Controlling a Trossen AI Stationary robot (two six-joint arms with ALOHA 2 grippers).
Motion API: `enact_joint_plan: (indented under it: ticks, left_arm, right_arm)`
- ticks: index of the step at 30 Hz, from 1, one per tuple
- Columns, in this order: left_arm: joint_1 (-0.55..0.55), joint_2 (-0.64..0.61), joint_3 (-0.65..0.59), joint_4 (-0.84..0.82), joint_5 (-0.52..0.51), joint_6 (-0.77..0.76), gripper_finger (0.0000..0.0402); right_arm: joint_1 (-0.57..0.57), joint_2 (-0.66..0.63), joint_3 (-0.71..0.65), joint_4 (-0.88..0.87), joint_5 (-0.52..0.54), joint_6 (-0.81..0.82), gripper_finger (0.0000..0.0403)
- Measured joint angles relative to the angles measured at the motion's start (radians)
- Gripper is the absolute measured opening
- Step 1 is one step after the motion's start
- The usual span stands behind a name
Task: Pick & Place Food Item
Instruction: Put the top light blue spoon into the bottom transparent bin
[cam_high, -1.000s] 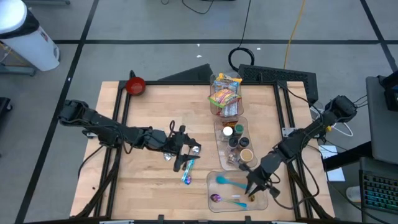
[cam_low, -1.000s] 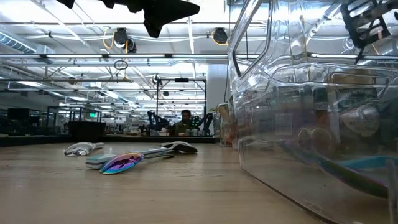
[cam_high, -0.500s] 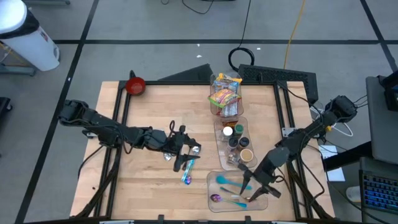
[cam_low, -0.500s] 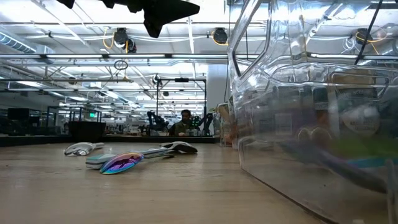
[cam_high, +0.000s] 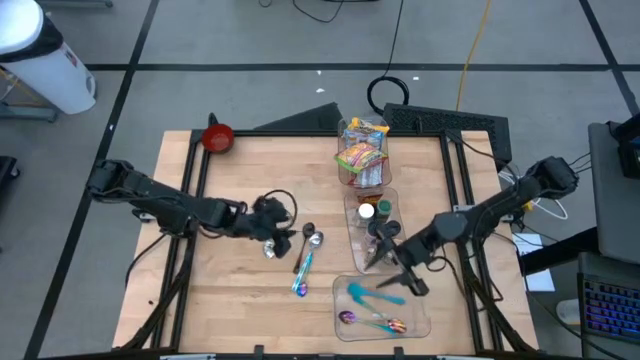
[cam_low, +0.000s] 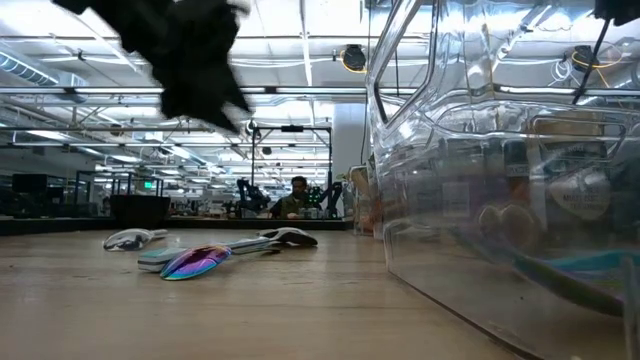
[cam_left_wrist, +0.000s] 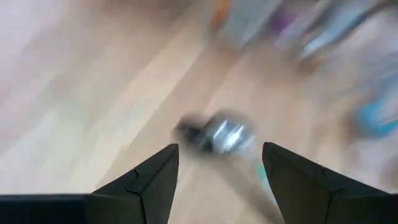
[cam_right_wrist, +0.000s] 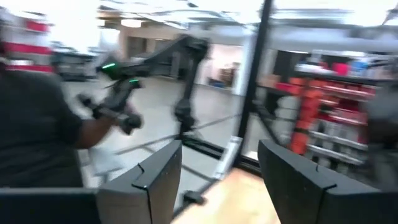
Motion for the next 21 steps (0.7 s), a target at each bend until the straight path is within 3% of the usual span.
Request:
enact_joint_plan:
  ticks: [6, 10, 21]
  left_arm:
    - [0.015, 0.045, -0.002, -0.409, -0.007, -0.493, 0.0241]
    - [0.03, 0.085, -0.006, -0.517, 0.02, -0.729, 0.0241]
    - [0.128, 0.21, -0.01, -0.501, 0.148, -0.709, 0.0241]
  right_arm:
    - [-0.038, 0.0, 0.0, 0.009, 0.121, -0.001, 0.0197]
    - [-0.052, 0.0, 0.0, 0.026, 0.16, 0.011, 0.0197]
    - [-0.058, 0.0, 0.0, 0.05, 0.153, 0.064, 0.0196]
